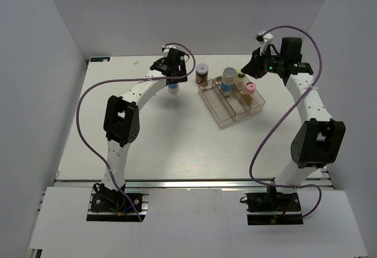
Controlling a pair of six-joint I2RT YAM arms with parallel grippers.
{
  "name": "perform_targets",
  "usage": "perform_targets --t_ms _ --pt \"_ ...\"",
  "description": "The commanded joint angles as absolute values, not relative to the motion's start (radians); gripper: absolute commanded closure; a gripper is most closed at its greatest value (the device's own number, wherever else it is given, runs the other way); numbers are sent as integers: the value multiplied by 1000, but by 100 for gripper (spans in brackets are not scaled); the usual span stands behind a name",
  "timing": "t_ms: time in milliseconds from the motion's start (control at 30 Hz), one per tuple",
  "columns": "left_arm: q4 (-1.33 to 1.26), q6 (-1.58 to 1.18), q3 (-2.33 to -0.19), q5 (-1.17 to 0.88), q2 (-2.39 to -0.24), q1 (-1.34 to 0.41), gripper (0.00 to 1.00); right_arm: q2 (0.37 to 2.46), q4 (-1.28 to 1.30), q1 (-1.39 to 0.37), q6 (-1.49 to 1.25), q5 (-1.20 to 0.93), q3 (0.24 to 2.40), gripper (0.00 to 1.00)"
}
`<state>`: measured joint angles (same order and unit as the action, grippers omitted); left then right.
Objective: Organize the condiment bottles
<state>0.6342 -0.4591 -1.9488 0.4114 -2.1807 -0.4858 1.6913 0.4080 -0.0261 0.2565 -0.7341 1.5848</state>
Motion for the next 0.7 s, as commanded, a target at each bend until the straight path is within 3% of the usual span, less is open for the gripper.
perform_targets --t_ms 0,200,467,567,667 --pt "623 -410 -2028 425 -2178 -445 4 1635 362 -15 233 -778 1575 94" --pt "578 -358 -2095 339 -2227 -423 5 1634 362 -12 218 -785 1562 93" --pt "545 -345 -2077 299 -2240 -422 13 1637 360 -12 201 -790 1551 94" --pt "526 -338 -2071 288 -2240 -422 23 1641 360 -12 196 -795 1549 95" --pt "506 -324 -2065 267 -2237 -422 40 1641 364 -12 196 -796 1546 97"
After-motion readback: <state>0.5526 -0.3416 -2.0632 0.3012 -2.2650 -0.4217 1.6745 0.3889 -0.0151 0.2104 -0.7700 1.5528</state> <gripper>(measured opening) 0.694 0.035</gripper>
